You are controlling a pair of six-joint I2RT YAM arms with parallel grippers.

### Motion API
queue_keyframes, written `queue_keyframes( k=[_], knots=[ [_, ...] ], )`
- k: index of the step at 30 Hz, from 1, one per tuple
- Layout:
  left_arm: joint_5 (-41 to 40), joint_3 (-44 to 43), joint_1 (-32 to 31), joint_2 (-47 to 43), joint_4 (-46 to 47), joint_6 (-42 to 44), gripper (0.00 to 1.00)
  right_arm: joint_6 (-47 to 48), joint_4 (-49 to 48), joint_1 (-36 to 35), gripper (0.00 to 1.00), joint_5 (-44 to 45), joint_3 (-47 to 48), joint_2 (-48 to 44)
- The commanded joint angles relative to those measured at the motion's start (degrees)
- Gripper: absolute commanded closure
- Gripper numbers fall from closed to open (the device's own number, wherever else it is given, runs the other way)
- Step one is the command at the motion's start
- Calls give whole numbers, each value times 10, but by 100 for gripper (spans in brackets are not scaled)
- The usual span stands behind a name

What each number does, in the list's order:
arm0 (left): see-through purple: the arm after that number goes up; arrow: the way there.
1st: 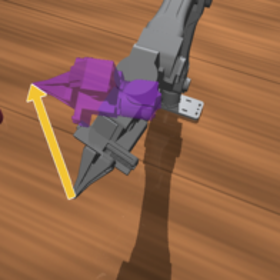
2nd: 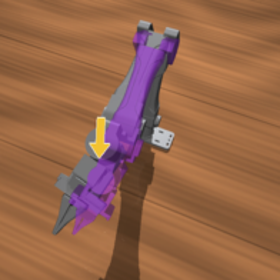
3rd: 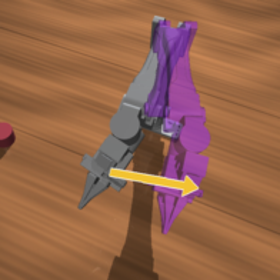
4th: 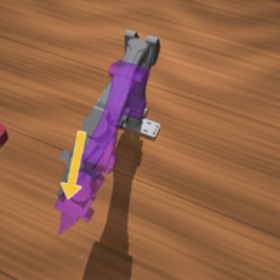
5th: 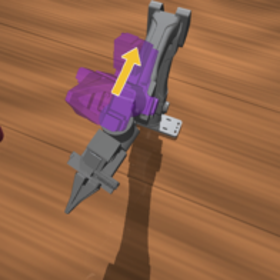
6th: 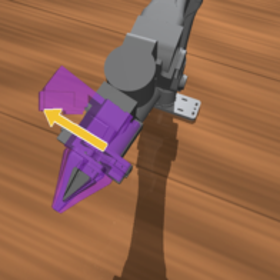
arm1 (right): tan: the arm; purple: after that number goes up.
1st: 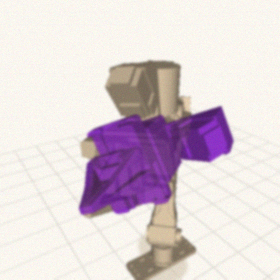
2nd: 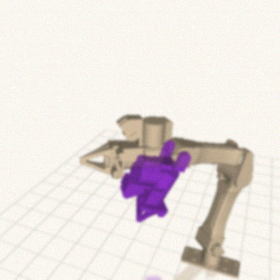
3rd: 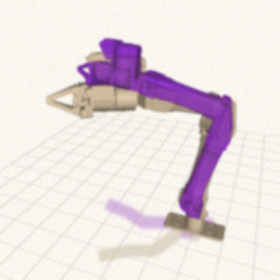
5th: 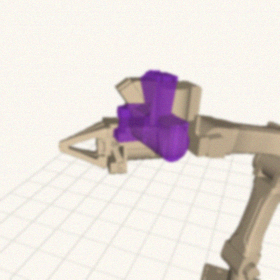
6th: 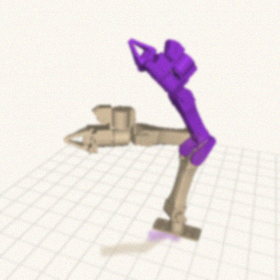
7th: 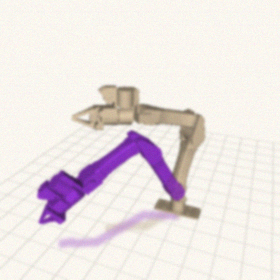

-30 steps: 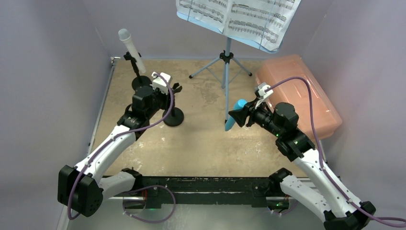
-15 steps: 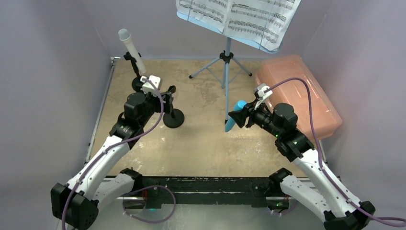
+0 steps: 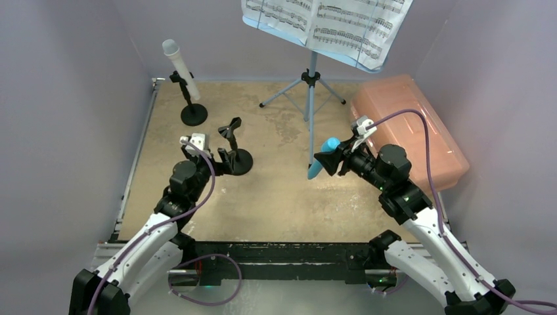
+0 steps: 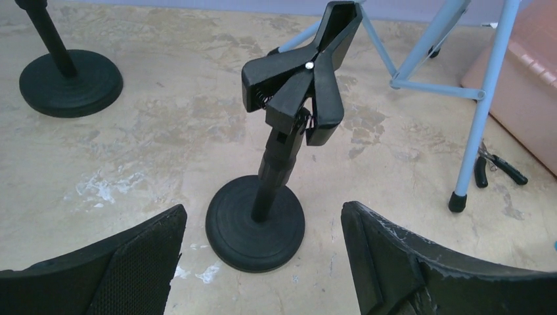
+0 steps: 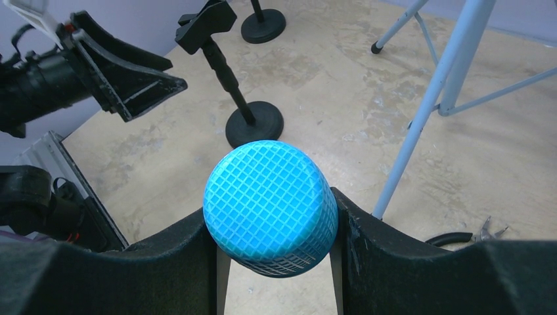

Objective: Pack up the instrument practice props

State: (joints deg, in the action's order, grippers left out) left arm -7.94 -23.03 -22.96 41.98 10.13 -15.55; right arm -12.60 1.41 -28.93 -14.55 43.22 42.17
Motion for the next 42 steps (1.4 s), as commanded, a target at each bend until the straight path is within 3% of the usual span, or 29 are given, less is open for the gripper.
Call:
queue_keyframes(
  k=[1,5,11,16,21,24,27,32,35,42],
  knots=[
    [-29,68,-14,16,180,-32,14,-5,-40,1,77,-13,-3,-13],
    [-62,122,-35,84,339,-11,15,-4,-40,0,77,-17,-4,-14],
    [-71,134,-45,239,532,16,17,-4,-40,0,77,-17,-4,-15],
    [-87,116,-45,357,643,47,19,-3,-35,0,77,-16,-3,-17],
    [-99,82,-45,437,699,67,27,-4,-33,0,77,-16,-2,-17],
    [-94,61,-45,479,726,77,37,-4,-33,0,77,-17,-2,-17],
    [-94,42,-46,510,748,82,58,-3,-33,0,77,-19,-2,-14],
    [-114,26,-43,534,769,109,80,-2,-33,0,77,-21,-2,-12],
    [-122,22,-31,529,766,127,100,-4,-36,0,77,-24,-5,-12],
    [-85,-47,-5,548,713,153,100,-4,-41,0,77,-29,-6,-7]
  ],
)
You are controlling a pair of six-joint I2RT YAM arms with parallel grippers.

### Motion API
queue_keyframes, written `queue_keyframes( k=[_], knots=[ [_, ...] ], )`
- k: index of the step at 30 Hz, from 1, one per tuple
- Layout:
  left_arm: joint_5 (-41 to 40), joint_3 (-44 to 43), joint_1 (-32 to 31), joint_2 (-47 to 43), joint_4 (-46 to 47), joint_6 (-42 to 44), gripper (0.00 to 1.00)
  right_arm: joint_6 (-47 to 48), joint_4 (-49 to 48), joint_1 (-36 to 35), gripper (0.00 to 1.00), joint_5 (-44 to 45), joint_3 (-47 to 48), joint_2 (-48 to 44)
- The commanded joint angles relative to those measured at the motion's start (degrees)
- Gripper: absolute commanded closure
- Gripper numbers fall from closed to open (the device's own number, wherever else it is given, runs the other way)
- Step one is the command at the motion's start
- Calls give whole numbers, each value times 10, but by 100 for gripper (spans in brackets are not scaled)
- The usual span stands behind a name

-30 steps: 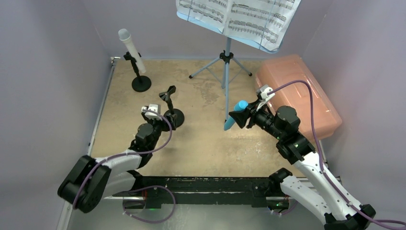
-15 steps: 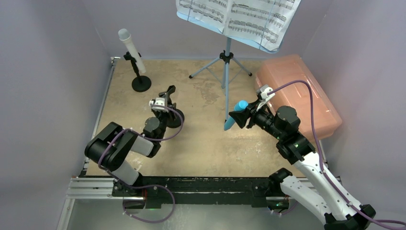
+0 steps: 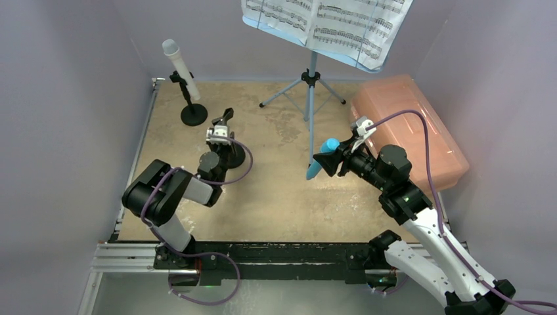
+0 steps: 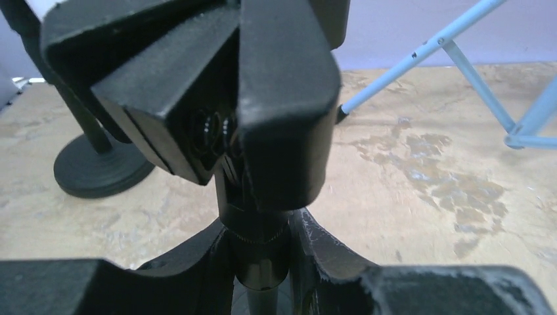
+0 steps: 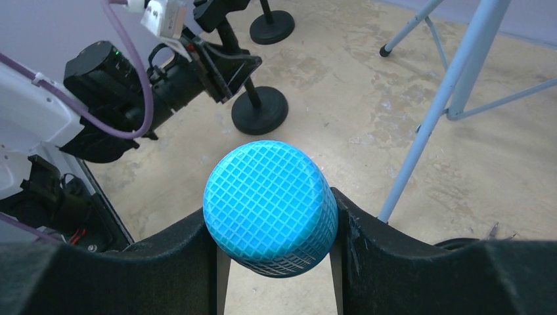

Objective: Pack up the instrument practice props

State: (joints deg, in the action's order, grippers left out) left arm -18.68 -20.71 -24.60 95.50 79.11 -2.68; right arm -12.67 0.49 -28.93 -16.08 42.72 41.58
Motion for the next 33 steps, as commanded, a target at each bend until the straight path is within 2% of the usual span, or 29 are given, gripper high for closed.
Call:
queue_keyframes(
  k=[1,15,27,33],
  knots=[
    [30,-90,13,23,19,24,100,-3,-32,0,77,-14,-1,0],
    [89,-394,52,228,-85,18,100,3,-15,0,77,10,7,16],
    [129,-548,89,323,-194,38,100,7,-7,0,77,22,16,35],
    [140,-614,94,360,-240,35,89,8,-7,0,77,29,19,35]
  ],
)
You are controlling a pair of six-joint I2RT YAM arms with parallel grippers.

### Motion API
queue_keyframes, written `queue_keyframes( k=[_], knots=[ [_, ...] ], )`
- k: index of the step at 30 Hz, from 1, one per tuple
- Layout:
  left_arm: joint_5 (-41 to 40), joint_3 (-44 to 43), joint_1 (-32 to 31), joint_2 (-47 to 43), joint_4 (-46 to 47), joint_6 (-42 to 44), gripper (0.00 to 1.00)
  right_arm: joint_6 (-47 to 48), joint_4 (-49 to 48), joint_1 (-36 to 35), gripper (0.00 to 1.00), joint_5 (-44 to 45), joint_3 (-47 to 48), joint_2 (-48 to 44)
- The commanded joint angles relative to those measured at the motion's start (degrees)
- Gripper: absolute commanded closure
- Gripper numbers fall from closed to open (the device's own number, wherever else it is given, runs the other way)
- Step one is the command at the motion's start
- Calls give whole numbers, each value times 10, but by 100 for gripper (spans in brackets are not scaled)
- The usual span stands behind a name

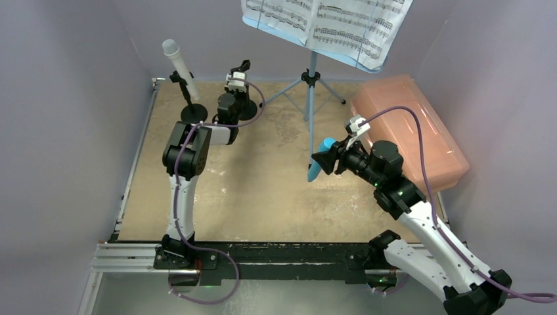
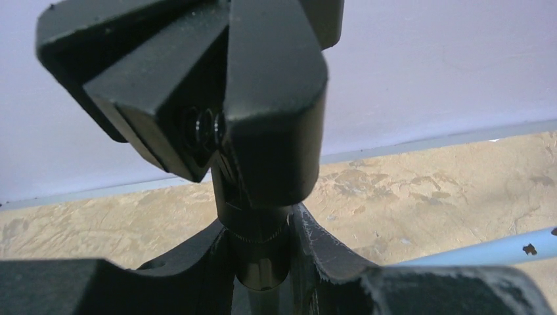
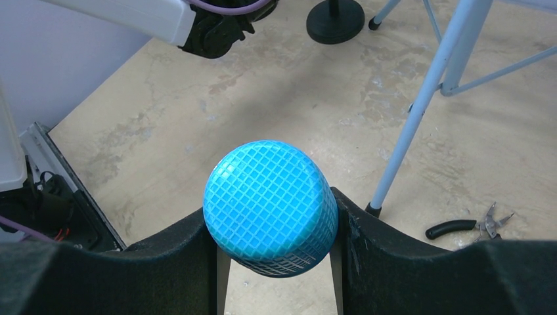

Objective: Pack up the instrument practice props

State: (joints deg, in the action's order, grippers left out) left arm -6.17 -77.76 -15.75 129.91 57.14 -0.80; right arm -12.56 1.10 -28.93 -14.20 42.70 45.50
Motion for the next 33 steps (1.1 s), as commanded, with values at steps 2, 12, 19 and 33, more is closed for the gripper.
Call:
queue_keyframes(
  k=[2,12,19,33],
  knots=[
    [8,-44,6,17,-23,13,84,6,-7,0,77,11,20,-5],
    [-9,62,6,-81,-8,12,44,3,1,0,77,8,19,-24],
    [-25,151,4,-184,-55,-14,24,1,-6,0,77,-4,16,-32],
    [-31,320,-109,-476,-302,-81,16,-28,-29,0,76,-31,19,-23]
  ],
)
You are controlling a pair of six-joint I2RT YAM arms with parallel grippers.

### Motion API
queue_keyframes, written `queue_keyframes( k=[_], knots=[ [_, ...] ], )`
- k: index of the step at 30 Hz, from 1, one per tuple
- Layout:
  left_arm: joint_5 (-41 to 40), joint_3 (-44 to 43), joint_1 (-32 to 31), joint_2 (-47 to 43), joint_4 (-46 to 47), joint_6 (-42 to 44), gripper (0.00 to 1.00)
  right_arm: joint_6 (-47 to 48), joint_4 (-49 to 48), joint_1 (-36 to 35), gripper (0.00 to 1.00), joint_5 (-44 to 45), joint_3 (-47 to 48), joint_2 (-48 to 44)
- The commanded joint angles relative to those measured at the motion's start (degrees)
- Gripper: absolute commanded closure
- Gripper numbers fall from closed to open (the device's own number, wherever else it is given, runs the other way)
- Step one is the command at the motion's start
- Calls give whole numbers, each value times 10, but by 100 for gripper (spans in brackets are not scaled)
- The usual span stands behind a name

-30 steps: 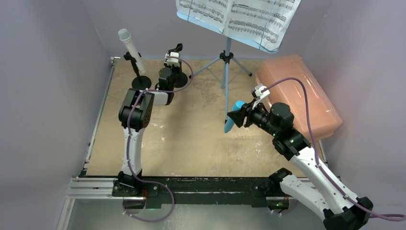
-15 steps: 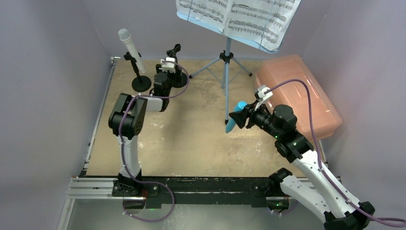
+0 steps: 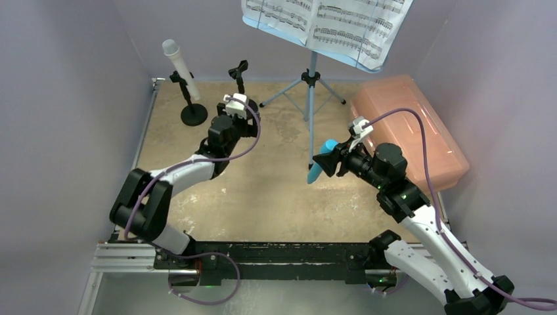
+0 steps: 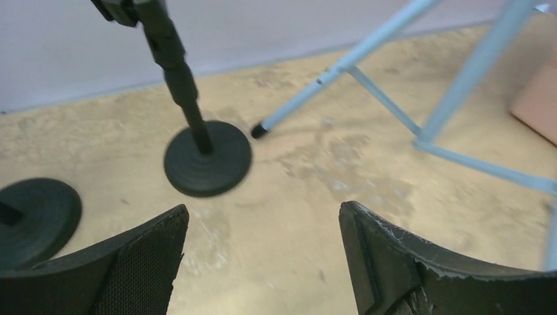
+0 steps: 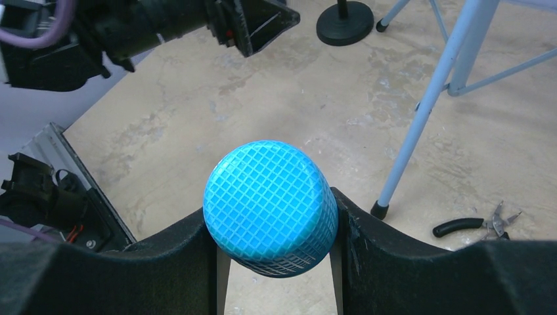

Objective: Pack up the instrument practice props

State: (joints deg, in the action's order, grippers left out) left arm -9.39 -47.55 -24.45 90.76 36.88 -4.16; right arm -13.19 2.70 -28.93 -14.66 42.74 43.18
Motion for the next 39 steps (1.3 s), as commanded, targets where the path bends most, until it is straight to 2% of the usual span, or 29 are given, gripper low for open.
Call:
queue_keyframes(
  k=[1,6,12,17,23,30,35,39],
  knots=[
    [8,21,-27,-106,-123,-64,15,-29,-51,0,76,-33,15,1],
    [88,34,-46,-198,-202,-132,6,-58,-73,0,76,-52,4,8],
    [199,58,-67,-294,-248,-160,6,-94,-107,0,76,-66,-16,9],
    [295,91,-89,-338,-222,-189,6,-131,-167,0,76,-101,-49,17],
    [374,143,-135,-344,-125,-204,6,-175,-260,0,76,-145,-83,36],
    [387,170,-191,-307,-52,-156,10,-197,-312,0,76,-196,-92,61],
    [387,166,-228,-280,-54,-103,15,-210,-334,0,75,-220,-102,65],
    [355,170,-246,-277,-71,-62,18,-223,-355,0,75,-239,-108,65]
  ],
)
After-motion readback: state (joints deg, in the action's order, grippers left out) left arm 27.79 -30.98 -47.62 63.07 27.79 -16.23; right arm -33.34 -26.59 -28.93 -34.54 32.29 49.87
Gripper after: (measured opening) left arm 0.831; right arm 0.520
